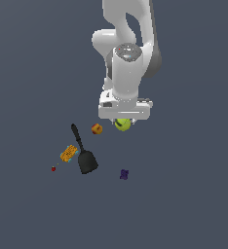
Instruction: Pick up a designated object from a clutter of objects.
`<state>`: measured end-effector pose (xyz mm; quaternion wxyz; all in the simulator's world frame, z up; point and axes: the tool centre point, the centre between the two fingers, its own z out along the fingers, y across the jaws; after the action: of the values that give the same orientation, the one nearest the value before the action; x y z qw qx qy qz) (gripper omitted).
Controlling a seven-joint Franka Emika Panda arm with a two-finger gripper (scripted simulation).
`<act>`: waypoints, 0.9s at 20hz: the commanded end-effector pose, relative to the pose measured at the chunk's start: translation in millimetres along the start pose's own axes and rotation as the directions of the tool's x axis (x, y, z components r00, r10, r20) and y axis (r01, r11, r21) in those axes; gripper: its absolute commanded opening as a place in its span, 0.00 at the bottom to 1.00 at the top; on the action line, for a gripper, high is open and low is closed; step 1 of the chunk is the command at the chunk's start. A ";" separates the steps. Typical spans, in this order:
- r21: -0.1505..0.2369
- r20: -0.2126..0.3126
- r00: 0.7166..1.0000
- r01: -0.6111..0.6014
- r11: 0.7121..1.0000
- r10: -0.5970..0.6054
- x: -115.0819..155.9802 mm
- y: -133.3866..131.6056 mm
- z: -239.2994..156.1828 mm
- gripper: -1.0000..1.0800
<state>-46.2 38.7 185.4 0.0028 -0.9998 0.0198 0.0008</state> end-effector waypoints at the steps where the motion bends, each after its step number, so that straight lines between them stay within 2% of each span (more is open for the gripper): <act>1: 0.001 -0.001 1.000 0.001 1.000 -0.001 13.4 24.0 -18.4 0.00; 9: -0.002 -0.001 1.000 0.000 1.000 0.000 55.8 96.3 -71.9 0.00; 18: -0.004 -0.001 1.000 -0.001 1.000 0.001 93.9 158.2 -117.8 0.00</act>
<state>35.8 -113.8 294.1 0.0010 -0.9998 0.0206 0.0008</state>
